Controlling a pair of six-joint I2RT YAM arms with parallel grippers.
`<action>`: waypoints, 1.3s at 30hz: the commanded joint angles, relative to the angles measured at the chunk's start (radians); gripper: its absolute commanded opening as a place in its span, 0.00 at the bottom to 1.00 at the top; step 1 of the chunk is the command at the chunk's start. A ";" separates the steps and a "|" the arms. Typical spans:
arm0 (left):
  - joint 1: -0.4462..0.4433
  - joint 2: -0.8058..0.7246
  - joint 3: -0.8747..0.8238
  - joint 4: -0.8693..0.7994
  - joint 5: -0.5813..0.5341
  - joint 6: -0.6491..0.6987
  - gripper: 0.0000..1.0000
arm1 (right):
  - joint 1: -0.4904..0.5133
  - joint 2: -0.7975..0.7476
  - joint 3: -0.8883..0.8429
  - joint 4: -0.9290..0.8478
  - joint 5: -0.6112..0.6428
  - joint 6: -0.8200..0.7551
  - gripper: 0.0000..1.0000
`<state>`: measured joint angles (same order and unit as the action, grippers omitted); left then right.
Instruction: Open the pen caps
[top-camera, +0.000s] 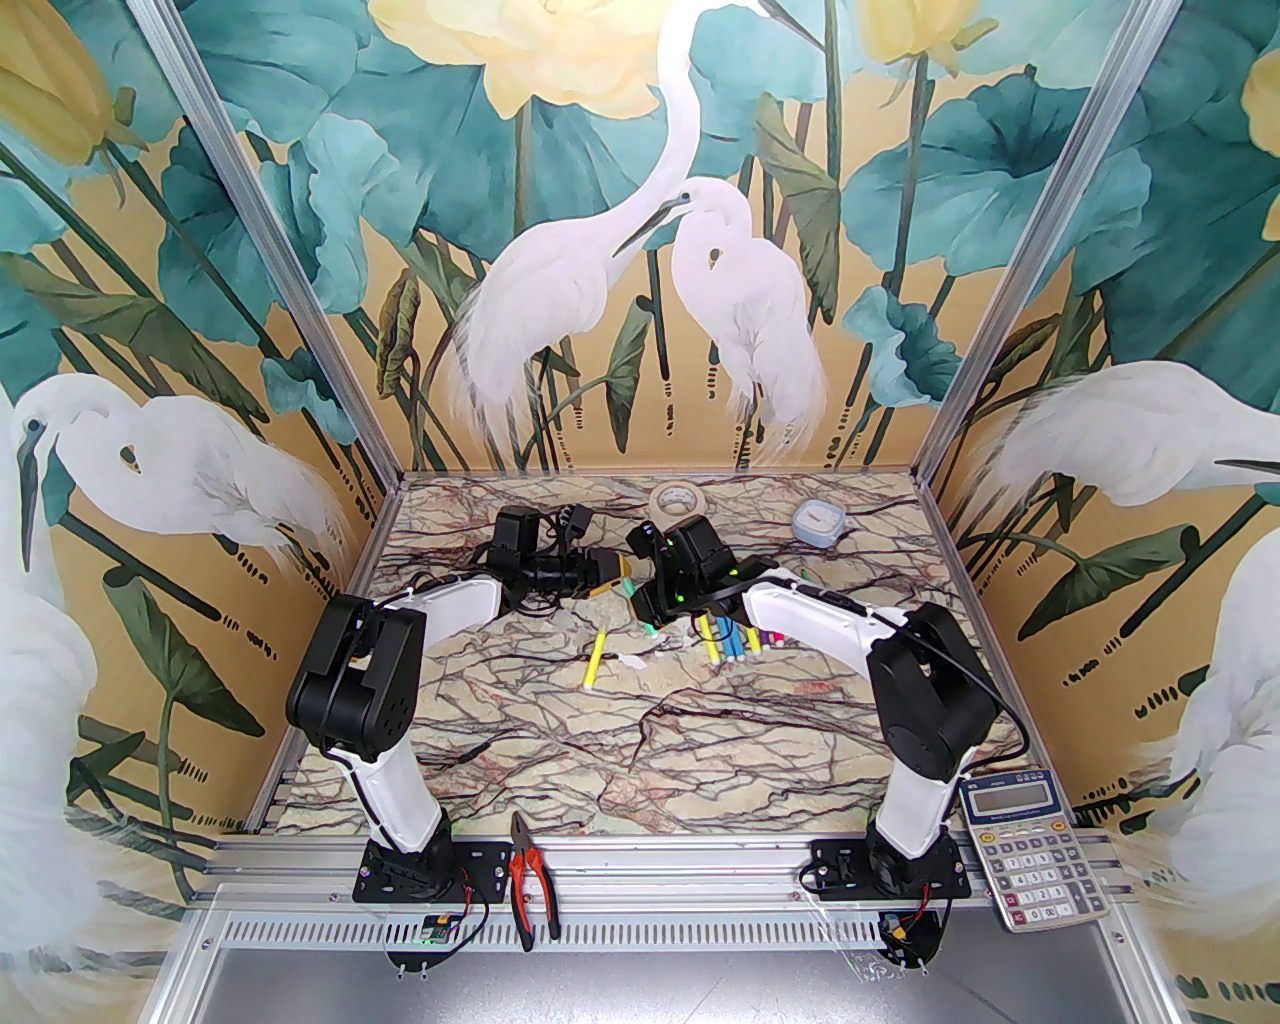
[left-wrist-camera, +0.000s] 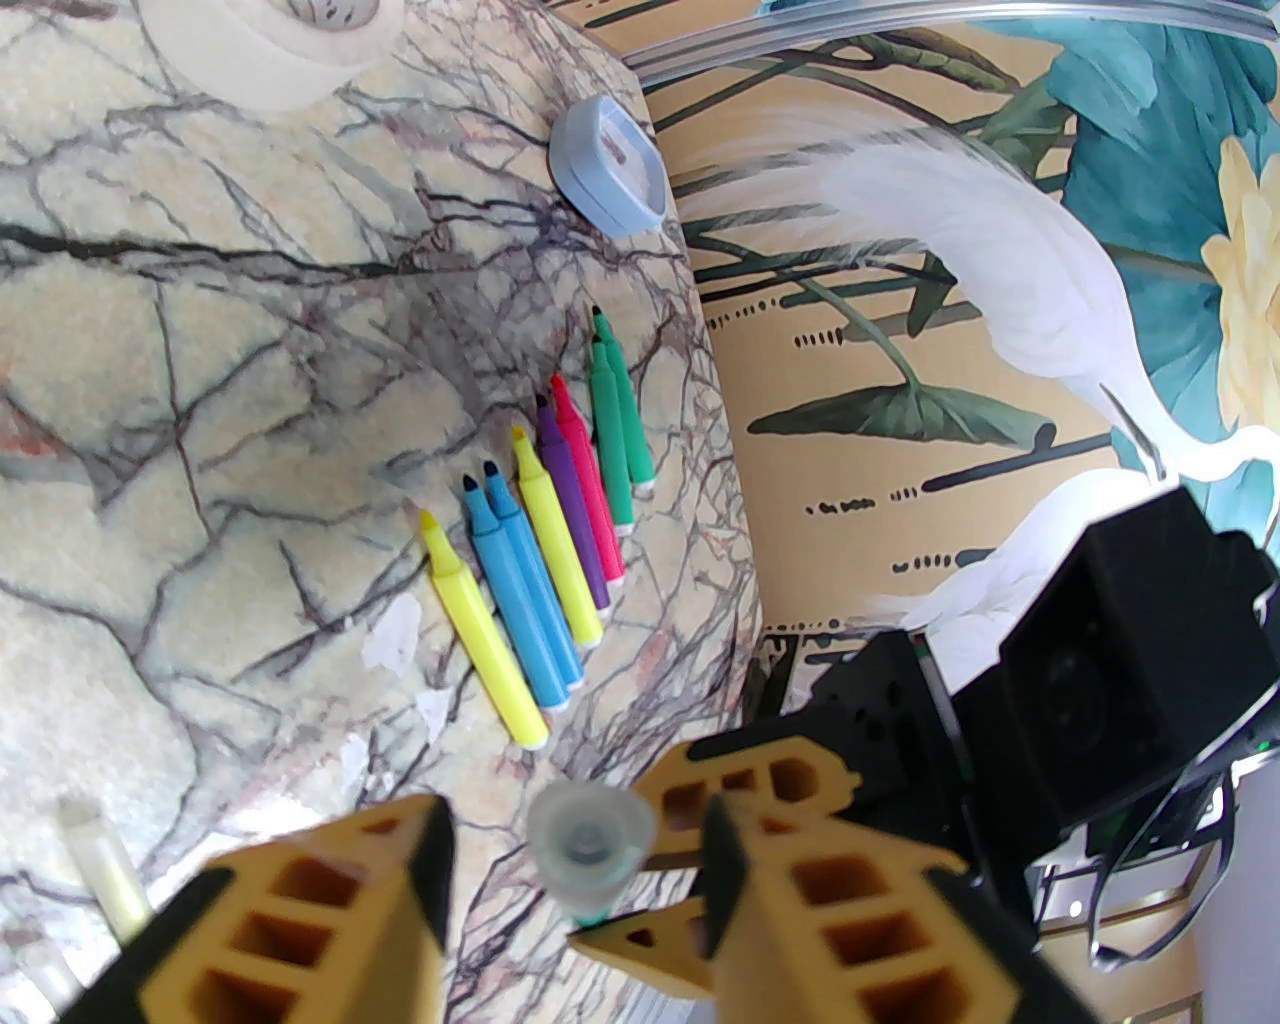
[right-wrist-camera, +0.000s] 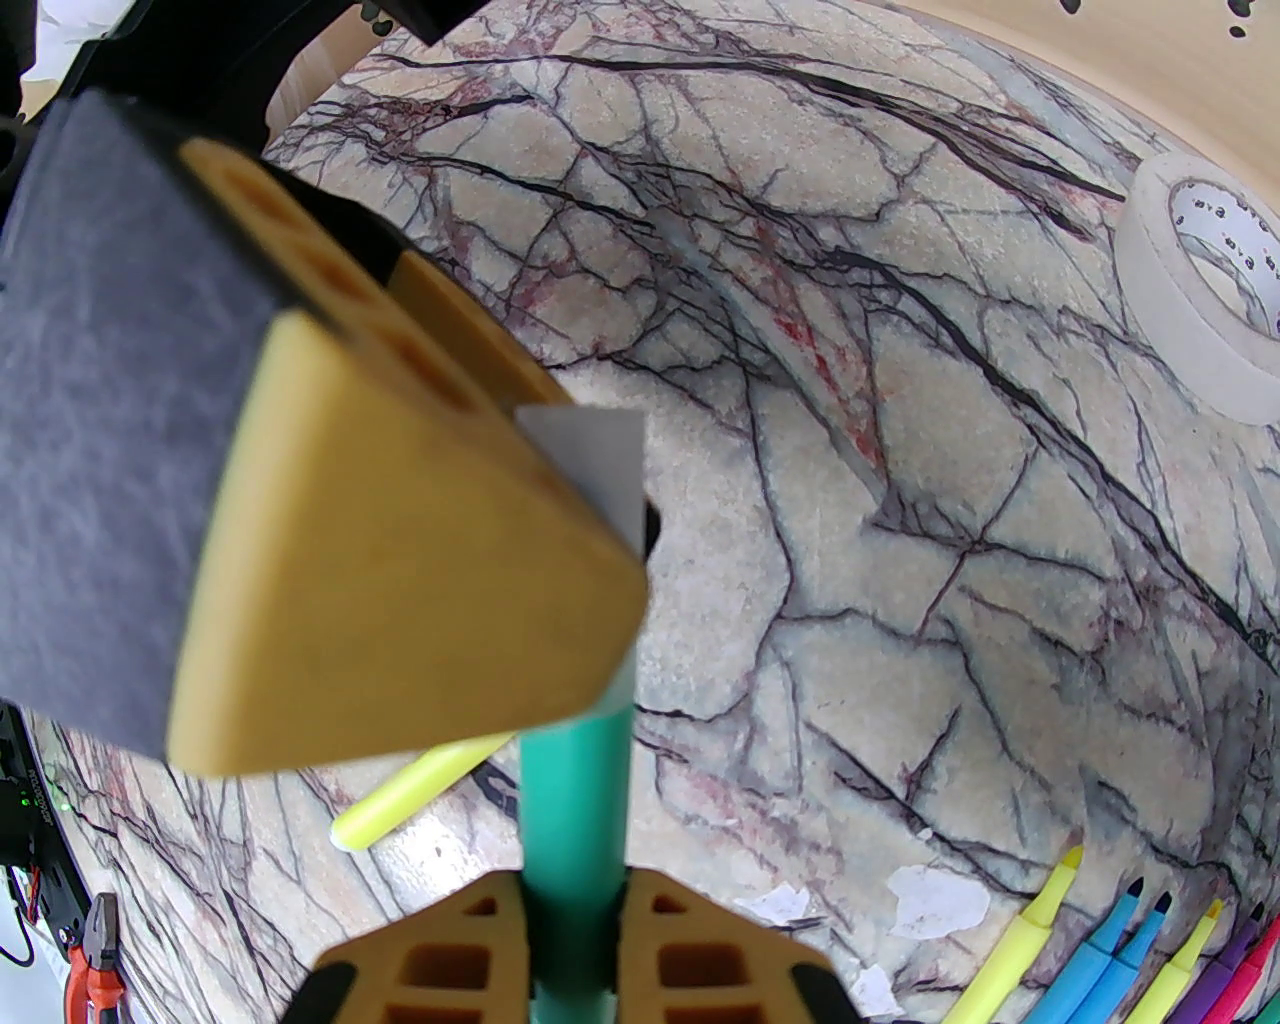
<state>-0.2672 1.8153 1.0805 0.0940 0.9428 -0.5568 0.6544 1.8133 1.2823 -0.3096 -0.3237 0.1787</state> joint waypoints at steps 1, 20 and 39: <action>-0.008 0.015 0.035 -0.019 0.021 0.004 0.39 | 0.005 -0.028 -0.016 0.023 -0.029 -0.019 0.03; -0.008 -0.001 0.027 0.013 0.070 -0.032 0.10 | 0.002 -0.006 -0.032 0.094 0.014 0.034 0.34; -0.006 -0.009 0.001 0.153 0.109 -0.129 0.06 | 0.002 0.028 0.000 0.068 -0.003 0.031 0.07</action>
<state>-0.2707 1.8217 1.0874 0.2199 1.0206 -0.6701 0.6556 1.8328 1.2652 -0.2237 -0.3305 0.2123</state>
